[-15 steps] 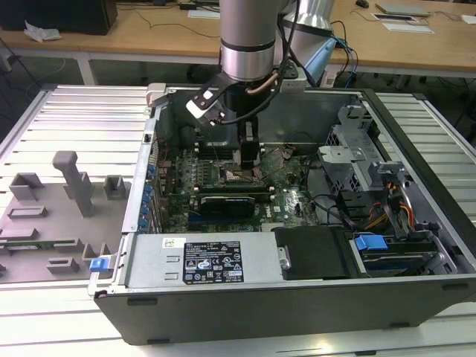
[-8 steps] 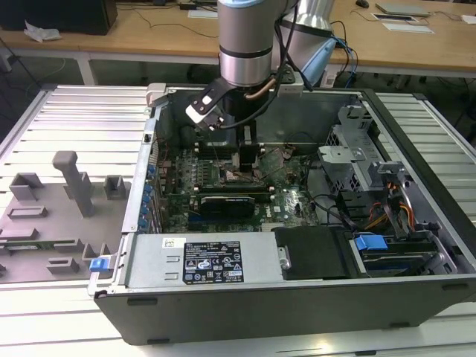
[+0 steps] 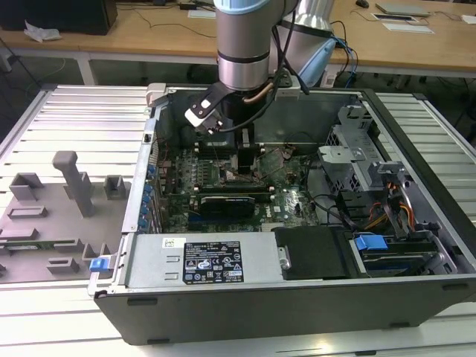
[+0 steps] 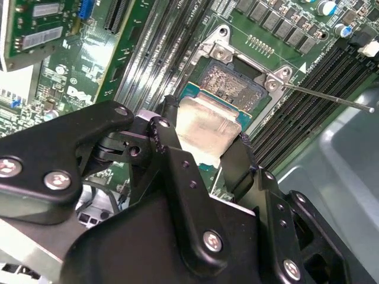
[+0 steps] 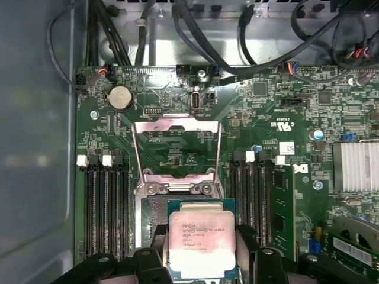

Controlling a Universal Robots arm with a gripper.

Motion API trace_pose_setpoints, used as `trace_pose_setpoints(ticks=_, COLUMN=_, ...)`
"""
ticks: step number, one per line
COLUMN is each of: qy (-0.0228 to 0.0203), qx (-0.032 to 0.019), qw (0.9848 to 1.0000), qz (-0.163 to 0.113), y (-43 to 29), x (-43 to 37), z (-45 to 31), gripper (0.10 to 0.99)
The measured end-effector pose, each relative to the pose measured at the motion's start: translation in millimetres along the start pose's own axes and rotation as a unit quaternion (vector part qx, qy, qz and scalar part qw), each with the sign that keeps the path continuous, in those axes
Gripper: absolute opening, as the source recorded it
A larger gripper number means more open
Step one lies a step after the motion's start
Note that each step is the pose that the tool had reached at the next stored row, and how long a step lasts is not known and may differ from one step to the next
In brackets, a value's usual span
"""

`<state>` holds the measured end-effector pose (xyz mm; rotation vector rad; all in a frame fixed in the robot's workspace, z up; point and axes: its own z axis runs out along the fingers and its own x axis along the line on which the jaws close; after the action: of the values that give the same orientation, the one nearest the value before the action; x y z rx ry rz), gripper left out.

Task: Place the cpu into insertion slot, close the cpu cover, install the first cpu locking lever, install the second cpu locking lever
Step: 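Place the cpu into insertion slot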

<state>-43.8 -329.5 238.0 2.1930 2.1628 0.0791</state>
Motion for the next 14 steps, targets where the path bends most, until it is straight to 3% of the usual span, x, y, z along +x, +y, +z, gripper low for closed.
trace_pose_setpoints(ticks=14, qy=0.0002, qx=0.0, qw=1.0, qz=-0.002, y=-6.7, x=10.1, z=15.5, gripper=0.541)
